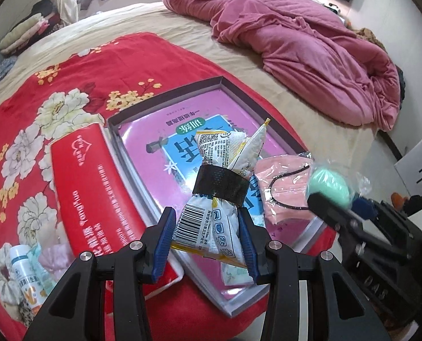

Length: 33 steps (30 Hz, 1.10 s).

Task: Organize soft objects
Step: 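Lift the snack bag and green sponge and carry both over the grey tray, then lower the snack bag into the tray and open the left gripper while the right gripper lowers the sponge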

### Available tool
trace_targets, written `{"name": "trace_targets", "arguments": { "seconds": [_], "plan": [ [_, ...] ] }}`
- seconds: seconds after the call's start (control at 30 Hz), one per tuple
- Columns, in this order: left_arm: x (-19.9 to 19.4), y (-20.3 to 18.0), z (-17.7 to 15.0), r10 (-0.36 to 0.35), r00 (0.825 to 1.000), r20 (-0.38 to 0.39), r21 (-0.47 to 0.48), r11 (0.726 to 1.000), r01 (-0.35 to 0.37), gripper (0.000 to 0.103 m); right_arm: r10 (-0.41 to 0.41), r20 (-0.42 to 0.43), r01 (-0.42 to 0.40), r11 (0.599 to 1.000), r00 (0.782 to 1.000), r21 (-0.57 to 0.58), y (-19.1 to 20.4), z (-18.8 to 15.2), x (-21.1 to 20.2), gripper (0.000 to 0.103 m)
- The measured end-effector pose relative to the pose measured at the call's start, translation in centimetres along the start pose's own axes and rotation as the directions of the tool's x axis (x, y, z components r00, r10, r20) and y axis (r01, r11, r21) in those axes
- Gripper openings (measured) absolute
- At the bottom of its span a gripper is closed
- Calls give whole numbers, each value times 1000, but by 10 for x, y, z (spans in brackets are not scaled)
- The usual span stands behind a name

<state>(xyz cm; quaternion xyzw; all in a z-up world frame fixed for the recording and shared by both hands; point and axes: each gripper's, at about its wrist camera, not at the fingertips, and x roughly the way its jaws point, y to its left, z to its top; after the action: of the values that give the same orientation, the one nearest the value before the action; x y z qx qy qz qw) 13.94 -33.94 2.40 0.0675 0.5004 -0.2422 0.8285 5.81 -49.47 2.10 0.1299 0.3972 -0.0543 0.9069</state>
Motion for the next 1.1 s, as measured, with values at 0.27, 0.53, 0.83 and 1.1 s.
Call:
{"name": "trace_targets", "arguments": {
  "seconds": [0.27, 0.53, 0.83, 1.1],
  "plan": [
    [21, -5, 5, 23, 999, -41, 0, 1000, -23, 46, -7, -48, 5, 1000, 999, -29, 1, -11, 10, 45],
    [33, -4, 3, 25, 997, -73, 7, 1000, -24, 46, -12, -97, 9, 999, 995, -34, 1, -22, 24, 46],
    [38, -6, 1, 30, 997, -74, 23, 999, -29, 47, -19, -109, 16, 999, 994, -35, 2, -28, 31, 46],
    [37, -4, 2, 27, 998, -63, 16, 1000, -26, 48, -15, -89, 12, 1000, 996, -26, 0, -26, 28, 47]
  ]
}}
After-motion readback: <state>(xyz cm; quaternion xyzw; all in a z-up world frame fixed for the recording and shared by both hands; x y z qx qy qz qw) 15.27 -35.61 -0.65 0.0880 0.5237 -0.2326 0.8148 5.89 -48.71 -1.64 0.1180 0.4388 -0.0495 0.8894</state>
